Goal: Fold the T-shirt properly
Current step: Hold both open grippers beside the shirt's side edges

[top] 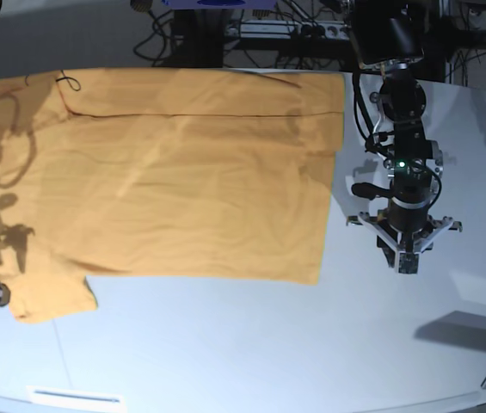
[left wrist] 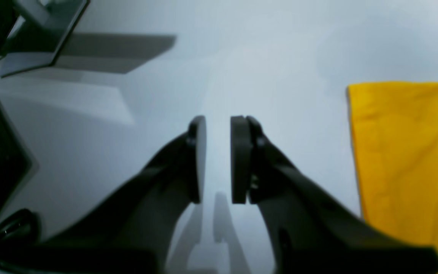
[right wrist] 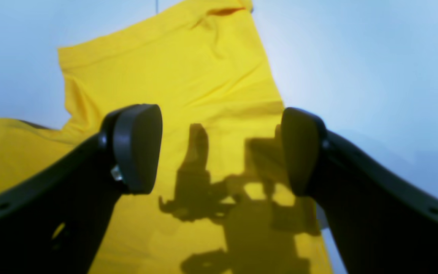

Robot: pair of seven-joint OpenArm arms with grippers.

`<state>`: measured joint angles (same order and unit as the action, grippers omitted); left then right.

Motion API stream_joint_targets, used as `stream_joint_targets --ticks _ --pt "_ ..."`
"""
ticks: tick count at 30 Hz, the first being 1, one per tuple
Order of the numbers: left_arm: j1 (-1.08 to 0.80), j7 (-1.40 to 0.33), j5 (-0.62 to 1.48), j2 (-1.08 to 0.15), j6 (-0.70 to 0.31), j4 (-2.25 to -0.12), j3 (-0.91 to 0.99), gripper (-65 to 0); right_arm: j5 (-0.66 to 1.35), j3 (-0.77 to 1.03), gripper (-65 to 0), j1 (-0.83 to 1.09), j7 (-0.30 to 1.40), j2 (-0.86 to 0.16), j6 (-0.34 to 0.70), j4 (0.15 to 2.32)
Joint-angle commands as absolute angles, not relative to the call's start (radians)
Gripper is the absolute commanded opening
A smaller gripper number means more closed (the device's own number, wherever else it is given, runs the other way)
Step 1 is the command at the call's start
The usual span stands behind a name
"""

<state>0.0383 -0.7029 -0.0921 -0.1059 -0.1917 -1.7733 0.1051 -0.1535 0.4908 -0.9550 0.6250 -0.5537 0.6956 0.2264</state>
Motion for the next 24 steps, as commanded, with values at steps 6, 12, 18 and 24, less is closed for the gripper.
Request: stream_joint_targets --ticks 6,12,18,24 --pt "0.041 -0.677 -0.093 -0.113 -0.189 -1.794 0.107 -53.1 -0.137 0.490 -18.1 -0.954 0.605 -0.558 0.698 0.245" --pt "0.039 -0.677 -0.093 -0.113 -0.189 -1.794 0.105 -53.2 -0.139 0.486 -18.4 -0.951 0.584 -0.541 0.698 0.245" --pt "0.031 -0.677 -0.093 -0.114 -0.189 -1.805 0.111 -53.2 -0.142 0.486 -18.3 -0.928 0.535 -0.542 0.698 0.245" --pt "0.024 -0.677 -0.094 -0.114 -0.189 -1.816 0.111 -53.2 -0.142 0.486 -18.3 -0.894 0.519 -0.570 0.698 0.245"
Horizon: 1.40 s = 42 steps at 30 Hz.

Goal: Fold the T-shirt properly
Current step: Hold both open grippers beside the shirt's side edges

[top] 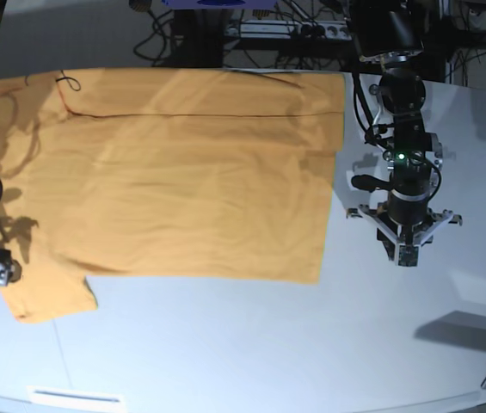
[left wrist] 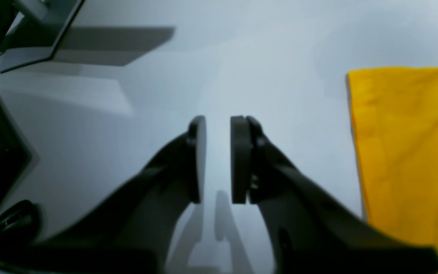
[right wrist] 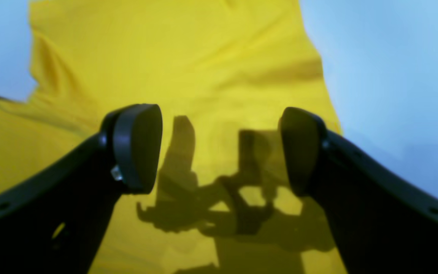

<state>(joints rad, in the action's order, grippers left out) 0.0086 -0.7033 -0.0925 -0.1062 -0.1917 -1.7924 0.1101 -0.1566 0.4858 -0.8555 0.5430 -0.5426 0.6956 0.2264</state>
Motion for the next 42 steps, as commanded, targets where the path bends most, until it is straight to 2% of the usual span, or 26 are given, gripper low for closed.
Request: stream_joint_targets --ticks 1,8,33,36,42 --pt "0.024 -0.677 -0.094 -0.114 -0.189 -1.819 0.111 -53.2 -0.142 0.486 -18.3 -0.889 0.513 -0.576 0.698 0.245" --pt "0.022 -0.677 -0.094 -0.114 -0.189 -1.821 0.111 -53.2 -0.142 0.486 -18.1 -0.888 0.498 -0.611 0.698 0.245" --pt "-0.058 -0.677 -0.094 -0.156 -0.189 -1.888 0.113 -53.4 -0.142 0.487 -18.3 -0.816 0.424 -0.615 0.698 0.248" --pt "-0.062 -0.677 -0.093 -0.163 -0.189 -1.888 0.111 -53.4 -0.142 0.489 -18.1 -0.808 0.397 -0.628 0.654 0.246" --pt "-0.062 -0.677 -0.093 -0.163 -0.189 -1.888 0.111 -53.4 -0.142 0.486 -18.1 -0.799 0.383 -0.645 0.651 0.246"
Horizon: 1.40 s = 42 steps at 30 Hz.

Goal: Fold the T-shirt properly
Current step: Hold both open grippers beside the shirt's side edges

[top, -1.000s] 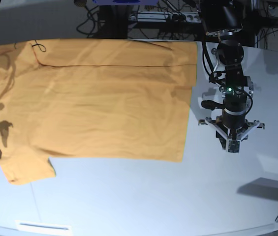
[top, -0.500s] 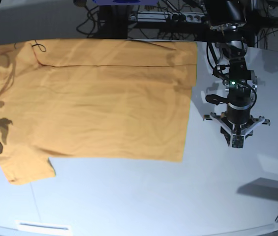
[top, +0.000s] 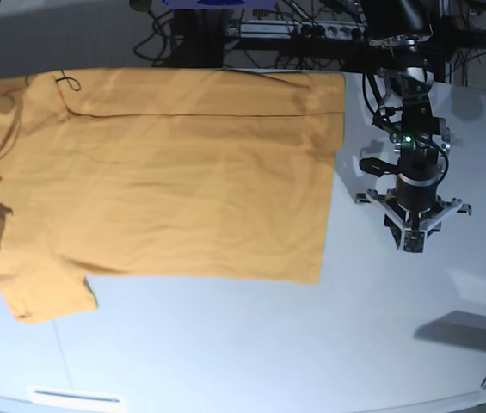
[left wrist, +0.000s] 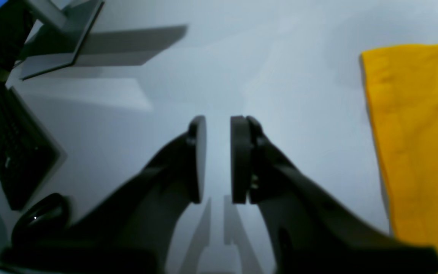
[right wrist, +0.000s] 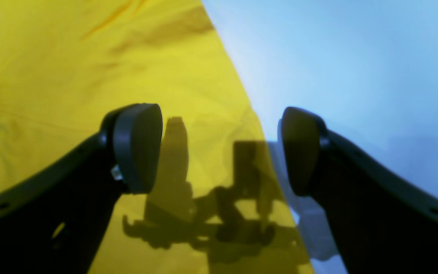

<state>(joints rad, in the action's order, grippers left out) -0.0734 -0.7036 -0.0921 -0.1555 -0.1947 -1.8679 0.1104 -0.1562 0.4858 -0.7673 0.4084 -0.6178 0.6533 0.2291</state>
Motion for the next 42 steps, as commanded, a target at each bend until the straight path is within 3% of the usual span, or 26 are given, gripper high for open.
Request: stream_joint_targets --ticks 1,29,36,38,42 --pt "-0.062 -0.677 -0.093 -0.165 -0.189 -1.888 0.111 -53.4 -0.142 0.486 -18.1 -0.799 0.383 -0.650 0.651 0.246" --pt "-0.074 -0.677 -0.093 -0.177 -0.189 -1.888 0.113 -53.4 -0.139 0.493 -18.1 -0.785 0.387 -0.608 0.657 0.243" --pt "-0.074 -0.677 -0.093 -0.173 -0.189 -1.888 0.104 -53.7 -0.140 0.486 -18.9 -0.785 0.381 -0.610 0.611 0.249" --pt "-0.074 -0.677 -0.091 -0.163 -0.189 -1.888 0.104 -54.3 -0.142 0.484 -24.7 -0.785 0.381 -0.611 0.601 0.254" --pt "-0.074 -0.677 -0.031 -0.142 -0.189 -1.888 0.104 -65.0 -0.143 0.484 -57.3 -0.782 0.387 -0.636 0.598 0.302"
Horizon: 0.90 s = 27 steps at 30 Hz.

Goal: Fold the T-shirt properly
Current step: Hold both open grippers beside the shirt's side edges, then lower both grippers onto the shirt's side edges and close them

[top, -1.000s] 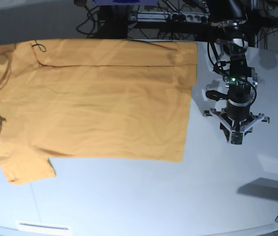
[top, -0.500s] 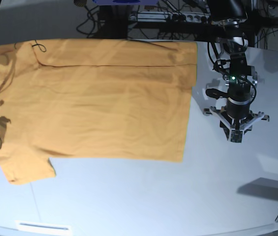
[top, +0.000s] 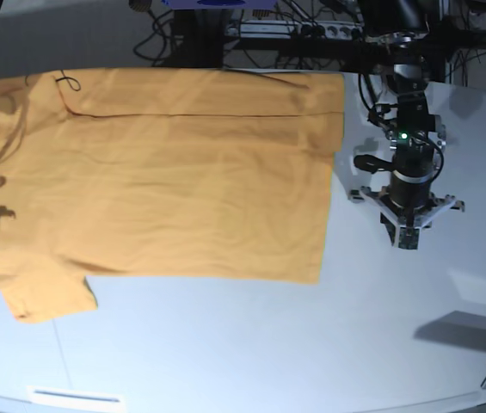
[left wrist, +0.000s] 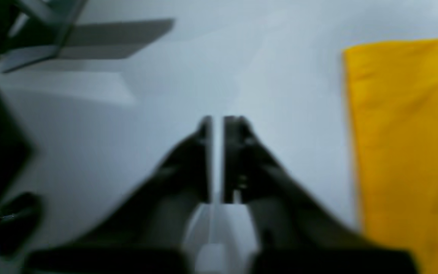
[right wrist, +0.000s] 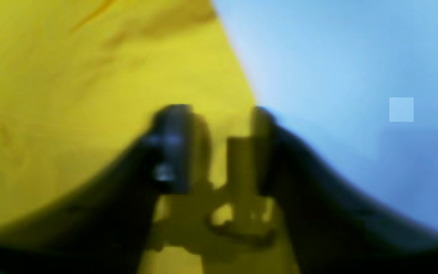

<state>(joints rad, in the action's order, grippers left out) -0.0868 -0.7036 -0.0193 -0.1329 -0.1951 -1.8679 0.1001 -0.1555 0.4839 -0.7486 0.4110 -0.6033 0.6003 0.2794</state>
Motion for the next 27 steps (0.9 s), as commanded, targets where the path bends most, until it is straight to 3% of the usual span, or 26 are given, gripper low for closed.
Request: stream_joint_targets --ticks 1,9,14,19,27 --pt "-0.071 -0.677 -0.007 -0.142 -0.189 -1.888 0.104 -65.0 -0.143 0.484 -65.0 -0.782 0.387 -0.641 0.598 0.302" --pt "-0.064 -0.676 0.067 -0.131 -0.188 -1.890 0.107 -65.0 -0.143 0.484 -65.0 -0.717 0.389 -0.671 0.599 0.372" --pt "-0.079 -0.667 0.067 -0.088 -0.188 -1.890 0.102 -65.0 -0.142 0.492 -65.0 -0.567 0.466 -0.642 0.601 0.598" --pt "-0.137 -0.518 0.036 -0.079 -0.185 -1.886 0.012 -65.0 -0.140 0.493 -64.9 -0.406 0.532 -0.584 0.599 0.875" --pt "-0.142 -0.507 -0.059 -0.025 -0.182 -1.880 -0.082 -65.0 -0.142 0.495 -64.9 -0.271 0.730 -0.504 0.599 1.214"
